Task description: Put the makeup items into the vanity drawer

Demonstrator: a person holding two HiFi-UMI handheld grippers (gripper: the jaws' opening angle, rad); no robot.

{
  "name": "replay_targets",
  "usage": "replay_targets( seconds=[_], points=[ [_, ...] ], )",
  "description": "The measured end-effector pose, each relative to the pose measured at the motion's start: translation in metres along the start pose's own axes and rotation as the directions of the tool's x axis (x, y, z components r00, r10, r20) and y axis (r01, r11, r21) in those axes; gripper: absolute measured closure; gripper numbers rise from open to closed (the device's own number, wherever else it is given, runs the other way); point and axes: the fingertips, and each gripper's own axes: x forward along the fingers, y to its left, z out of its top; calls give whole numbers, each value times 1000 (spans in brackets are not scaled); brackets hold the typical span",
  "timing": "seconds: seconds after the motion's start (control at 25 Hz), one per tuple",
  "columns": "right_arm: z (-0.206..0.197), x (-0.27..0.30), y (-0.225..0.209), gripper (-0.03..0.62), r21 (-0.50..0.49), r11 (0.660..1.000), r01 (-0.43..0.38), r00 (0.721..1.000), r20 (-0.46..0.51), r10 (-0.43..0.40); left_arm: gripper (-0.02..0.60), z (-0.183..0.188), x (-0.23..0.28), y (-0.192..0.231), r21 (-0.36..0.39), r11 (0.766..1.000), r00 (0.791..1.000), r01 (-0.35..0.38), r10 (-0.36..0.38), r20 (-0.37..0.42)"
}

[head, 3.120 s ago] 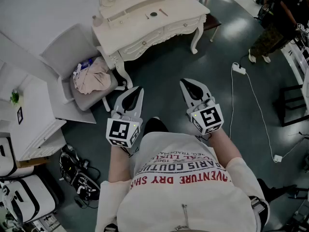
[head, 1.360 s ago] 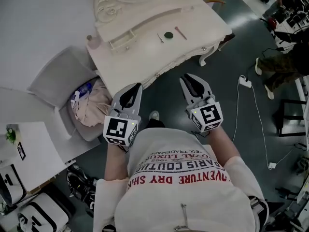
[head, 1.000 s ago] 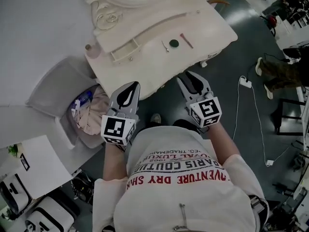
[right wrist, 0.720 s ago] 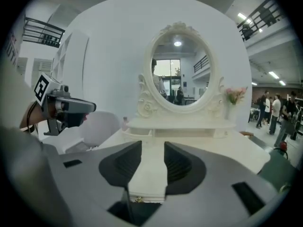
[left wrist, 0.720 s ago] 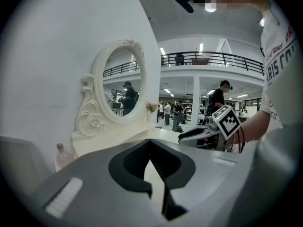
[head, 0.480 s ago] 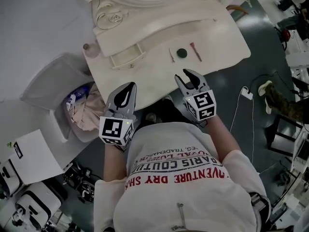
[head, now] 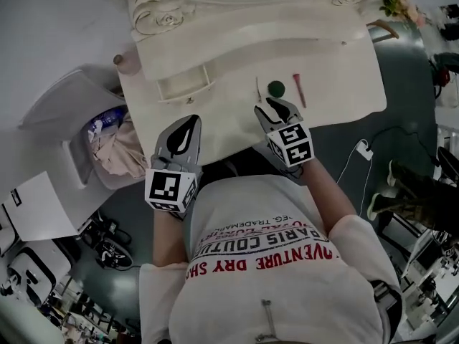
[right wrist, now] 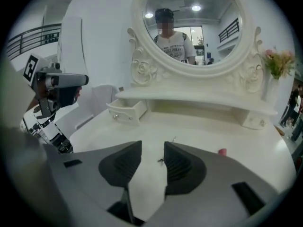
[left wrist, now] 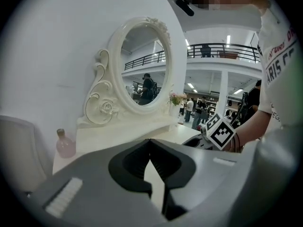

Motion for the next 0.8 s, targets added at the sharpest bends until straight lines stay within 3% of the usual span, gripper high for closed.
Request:
replay_targets(
  seconds=[0.4, 0.6, 0.8],
  points=[
    [-30, 53, -19, 477, -2, 998, -59, 983, -173, 57, 571, -30, 18, 7, -54, 994, 993, -99, 95, -74],
    [-41, 60, -24, 473, -19, 999, -32, 975, -219, 27, 571, -36, 21, 3, -75, 989, 990, -126, 120, -80],
    [-41, 61, -32, 515, 13, 1000, 18, 974, -228, -14, 571, -41, 19, 2, -81, 986, 987, -146, 139, -82]
  ],
)
